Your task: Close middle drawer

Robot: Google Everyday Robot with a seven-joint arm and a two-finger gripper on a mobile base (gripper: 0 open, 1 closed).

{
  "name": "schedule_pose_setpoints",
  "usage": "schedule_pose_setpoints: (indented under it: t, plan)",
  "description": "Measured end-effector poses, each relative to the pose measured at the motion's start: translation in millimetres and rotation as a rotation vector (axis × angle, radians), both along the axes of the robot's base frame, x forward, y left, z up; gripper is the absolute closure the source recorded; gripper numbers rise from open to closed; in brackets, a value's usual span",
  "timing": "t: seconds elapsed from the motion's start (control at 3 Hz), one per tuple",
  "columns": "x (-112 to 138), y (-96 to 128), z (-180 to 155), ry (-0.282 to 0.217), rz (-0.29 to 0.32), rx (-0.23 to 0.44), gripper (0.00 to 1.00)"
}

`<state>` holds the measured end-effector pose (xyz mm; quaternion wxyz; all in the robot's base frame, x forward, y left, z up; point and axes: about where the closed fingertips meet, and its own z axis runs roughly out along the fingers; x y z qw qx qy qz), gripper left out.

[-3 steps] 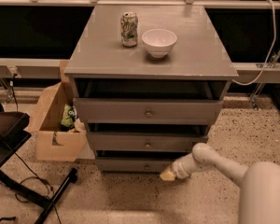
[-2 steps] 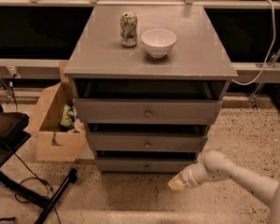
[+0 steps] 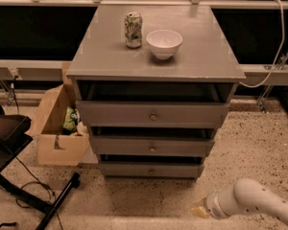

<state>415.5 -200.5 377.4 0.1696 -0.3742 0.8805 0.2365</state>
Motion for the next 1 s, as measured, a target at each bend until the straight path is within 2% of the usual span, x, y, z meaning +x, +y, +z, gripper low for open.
schedule_pose_setpoints:
  t: [0.33, 0.67, 1.0]
  plan:
    - [-40, -17, 46, -0.04, -0.089, -0.073, 1.0]
    - [-74, -26, 91, -0.107, -0.195, -0.15, 1.0]
    - [-77, -30, 144, -0.229, -0.331, -0.138, 1.0]
